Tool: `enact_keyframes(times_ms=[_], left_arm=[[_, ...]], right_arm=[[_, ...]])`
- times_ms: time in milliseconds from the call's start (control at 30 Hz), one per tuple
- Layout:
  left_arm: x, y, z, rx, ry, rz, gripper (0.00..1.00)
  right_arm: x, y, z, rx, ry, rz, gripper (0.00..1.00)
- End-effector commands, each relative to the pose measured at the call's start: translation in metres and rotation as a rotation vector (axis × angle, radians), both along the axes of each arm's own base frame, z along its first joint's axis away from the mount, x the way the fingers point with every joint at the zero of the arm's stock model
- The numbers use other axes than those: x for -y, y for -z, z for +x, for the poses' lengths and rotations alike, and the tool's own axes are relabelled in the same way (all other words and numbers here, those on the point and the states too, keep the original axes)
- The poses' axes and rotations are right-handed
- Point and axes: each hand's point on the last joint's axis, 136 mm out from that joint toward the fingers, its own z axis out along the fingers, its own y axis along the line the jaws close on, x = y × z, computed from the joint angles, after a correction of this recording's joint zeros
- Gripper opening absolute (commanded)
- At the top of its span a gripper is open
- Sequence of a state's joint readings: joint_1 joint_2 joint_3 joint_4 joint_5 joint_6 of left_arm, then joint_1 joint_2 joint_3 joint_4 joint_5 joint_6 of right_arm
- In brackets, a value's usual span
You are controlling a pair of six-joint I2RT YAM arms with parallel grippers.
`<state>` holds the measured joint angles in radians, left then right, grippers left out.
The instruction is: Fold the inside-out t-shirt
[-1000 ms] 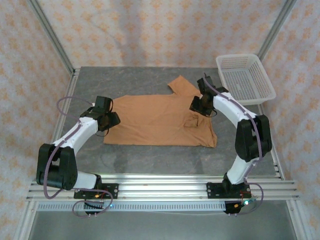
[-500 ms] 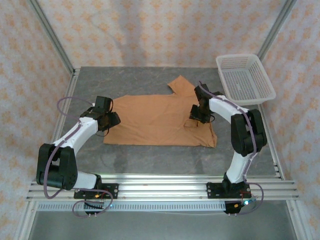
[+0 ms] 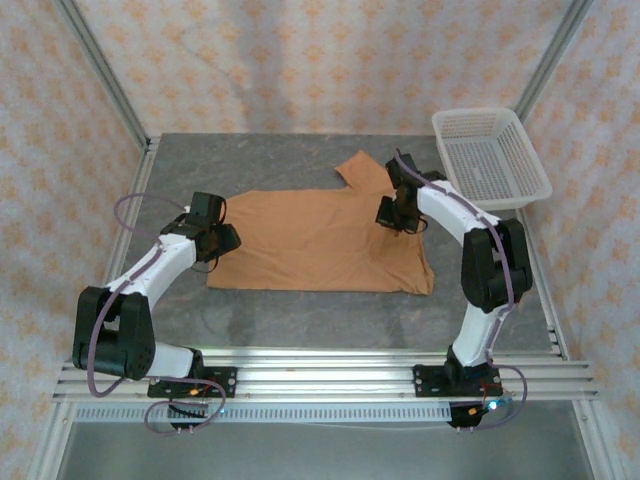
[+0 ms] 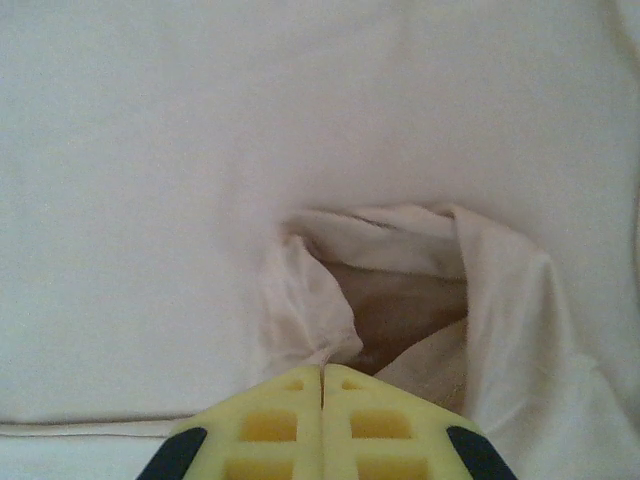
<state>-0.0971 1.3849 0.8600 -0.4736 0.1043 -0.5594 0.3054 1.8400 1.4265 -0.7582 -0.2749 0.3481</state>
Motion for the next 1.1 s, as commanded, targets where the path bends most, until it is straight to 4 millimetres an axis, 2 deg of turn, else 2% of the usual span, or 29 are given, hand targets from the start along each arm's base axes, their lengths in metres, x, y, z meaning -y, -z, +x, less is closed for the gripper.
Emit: enact_keyframes(times_ms=[0,133,167,267,300,367,533,633,700,800,967,1067], left_arm=[[0.002,0.005,0.0,-0.001,-0.007,-0.007,0.53],[0.001,0.004,-0.003,0.003,-0.007,-0.005,0.53],[0.001,0.005,-0.003,0.003,-0.007,-0.005,0.52],[0.001,0.006,-0.005,-0.005,-0.008,-0.007,0.52],[0.002,0.006,-0.005,-0.005,-0.006,-0.006,0.52],[0.002,0.003,-0.006,-0.002,-0.007,-0.007,0.52],[0.01,-0.013,-0.006,0.053,-0.001,-0.041,0.53],[0.016,-0.013,-0.003,0.069,0.005,-0.075,0.54],[0.017,-0.006,-0.001,0.058,0.006,-0.08,0.54],[0.014,0.012,0.0,0.021,-0.001,-0.067,0.54],[-0.005,0.043,-0.005,-0.063,-0.059,-0.039,0.54],[-0.014,0.047,-0.007,-0.086,-0.09,-0.035,0.55]], right_arm=[[0.003,0.005,0.008,-0.035,-0.038,-0.063,0.05],[-0.01,0.016,0.026,-0.068,-0.074,-0.047,0.07],[-0.012,0.017,0.032,-0.068,-0.079,-0.044,0.09],[-0.017,0.014,0.043,-0.059,-0.085,-0.04,0.4],[-0.017,0.012,0.044,-0.057,-0.085,-0.041,0.44],[-0.012,0.001,0.04,-0.041,-0.075,-0.054,0.49],[0.003,-0.023,0.014,0.033,-0.026,-0.058,0.5],[0.0,-0.025,-0.001,0.093,0.001,0.02,0.53],[-0.004,-0.017,-0.005,0.115,0.016,0.063,0.54],[-0.008,0.007,-0.001,0.107,0.039,0.1,0.54],[0.009,0.053,0.0,0.011,0.14,0.105,0.54],[0.012,0.062,-0.004,-0.025,0.157,0.113,0.54]])
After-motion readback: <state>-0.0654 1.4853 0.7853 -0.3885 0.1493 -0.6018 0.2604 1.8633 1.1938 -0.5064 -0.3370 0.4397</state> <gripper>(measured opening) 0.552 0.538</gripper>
